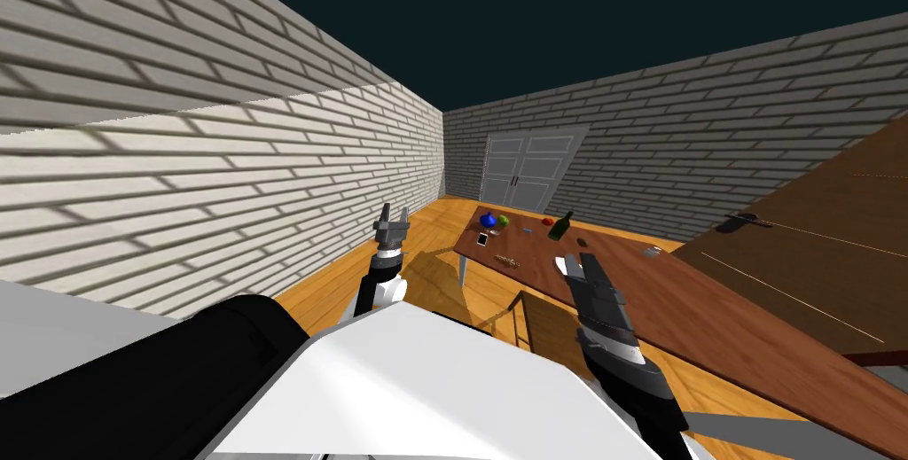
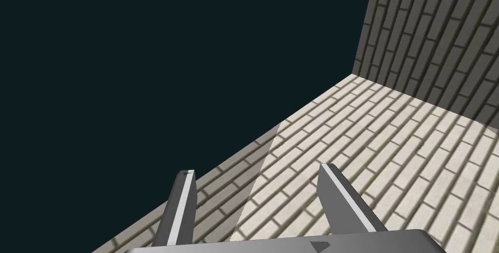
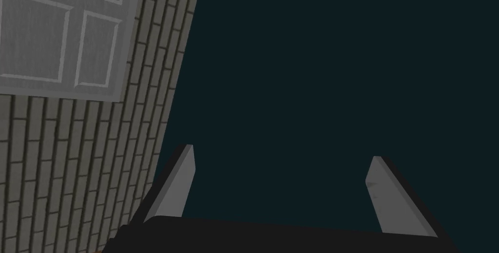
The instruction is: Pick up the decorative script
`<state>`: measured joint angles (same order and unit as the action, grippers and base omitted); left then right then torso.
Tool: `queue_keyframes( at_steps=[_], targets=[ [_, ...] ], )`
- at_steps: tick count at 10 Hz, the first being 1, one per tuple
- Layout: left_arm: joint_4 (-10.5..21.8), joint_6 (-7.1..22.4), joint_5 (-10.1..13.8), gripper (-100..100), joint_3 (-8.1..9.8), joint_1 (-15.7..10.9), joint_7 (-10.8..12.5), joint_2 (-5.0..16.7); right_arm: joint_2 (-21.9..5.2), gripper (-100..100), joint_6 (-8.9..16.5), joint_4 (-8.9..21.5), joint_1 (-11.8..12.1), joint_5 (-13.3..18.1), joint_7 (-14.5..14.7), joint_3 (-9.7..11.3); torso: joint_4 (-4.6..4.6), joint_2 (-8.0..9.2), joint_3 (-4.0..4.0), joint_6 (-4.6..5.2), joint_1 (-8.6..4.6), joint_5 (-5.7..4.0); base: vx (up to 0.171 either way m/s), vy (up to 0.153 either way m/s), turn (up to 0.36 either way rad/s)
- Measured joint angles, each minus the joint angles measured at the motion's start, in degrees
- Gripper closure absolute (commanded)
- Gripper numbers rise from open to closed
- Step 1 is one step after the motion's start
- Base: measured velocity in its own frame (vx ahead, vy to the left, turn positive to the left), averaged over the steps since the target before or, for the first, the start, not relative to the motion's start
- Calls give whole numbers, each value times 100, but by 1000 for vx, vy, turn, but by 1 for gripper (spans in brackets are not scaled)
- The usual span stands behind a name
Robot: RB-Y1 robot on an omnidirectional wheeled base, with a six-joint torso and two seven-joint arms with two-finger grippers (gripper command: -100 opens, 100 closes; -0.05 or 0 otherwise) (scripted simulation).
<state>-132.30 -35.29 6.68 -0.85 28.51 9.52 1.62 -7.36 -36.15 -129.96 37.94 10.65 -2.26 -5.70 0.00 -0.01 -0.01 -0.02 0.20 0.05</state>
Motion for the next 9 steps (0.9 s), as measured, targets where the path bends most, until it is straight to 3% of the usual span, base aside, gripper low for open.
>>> queue_keyframes(
  at_steps=[7, 9],
  targets=[
    [0, 0, 0, 0, 1, 1, 0, 0, -103, -100, -176, 453, 500, 1039, 207, -568, 0, -3, -2, 5, -5, 0, 20, 46, 187],
    [0, 0, 0, 0, 1, 1, 0, 0, -125, -100, -248, 700, 570, 1382, 290, -751, -1, -3, -2, 4, -7, -1, 27, 39, 218]
  ],
)
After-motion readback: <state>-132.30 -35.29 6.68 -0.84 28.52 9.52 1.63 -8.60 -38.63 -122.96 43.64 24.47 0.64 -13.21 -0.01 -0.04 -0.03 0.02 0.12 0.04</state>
